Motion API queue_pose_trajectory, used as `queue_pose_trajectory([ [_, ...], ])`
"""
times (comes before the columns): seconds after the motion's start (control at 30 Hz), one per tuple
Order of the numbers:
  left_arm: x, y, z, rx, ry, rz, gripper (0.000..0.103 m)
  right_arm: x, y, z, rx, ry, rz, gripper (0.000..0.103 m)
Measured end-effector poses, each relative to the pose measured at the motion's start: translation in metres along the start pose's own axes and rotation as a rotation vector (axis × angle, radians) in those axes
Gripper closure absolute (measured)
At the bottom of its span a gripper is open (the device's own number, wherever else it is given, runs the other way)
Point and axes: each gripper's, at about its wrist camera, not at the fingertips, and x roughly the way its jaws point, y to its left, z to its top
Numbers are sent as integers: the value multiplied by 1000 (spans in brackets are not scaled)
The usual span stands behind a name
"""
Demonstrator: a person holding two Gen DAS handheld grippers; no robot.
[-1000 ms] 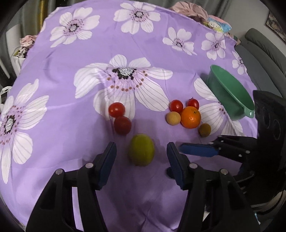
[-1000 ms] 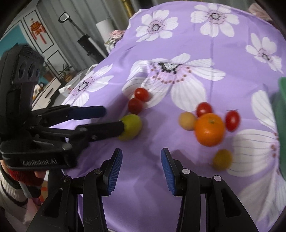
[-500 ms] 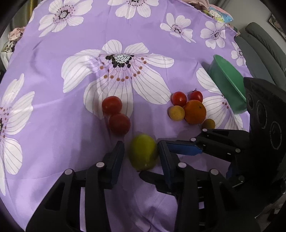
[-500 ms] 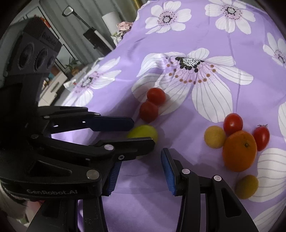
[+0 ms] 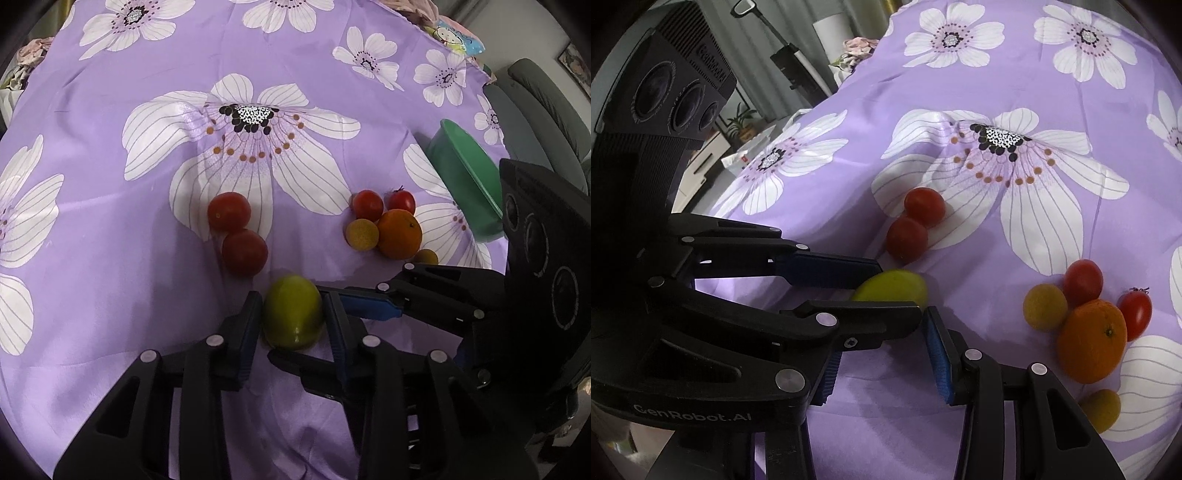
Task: Organize fruits
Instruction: 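Close the left gripper around the yellow-green pear-shaped fruit, then lift the pear-shaped fruit with the left gripper and carry it over the green bowl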
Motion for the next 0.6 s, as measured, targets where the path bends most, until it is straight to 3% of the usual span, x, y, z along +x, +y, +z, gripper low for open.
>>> queue_pose_trajectory([
  [0.6, -15, -49, -1, 75, -61, 4, 69, -41, -4, -18, 35, -98, -31, 59],
])
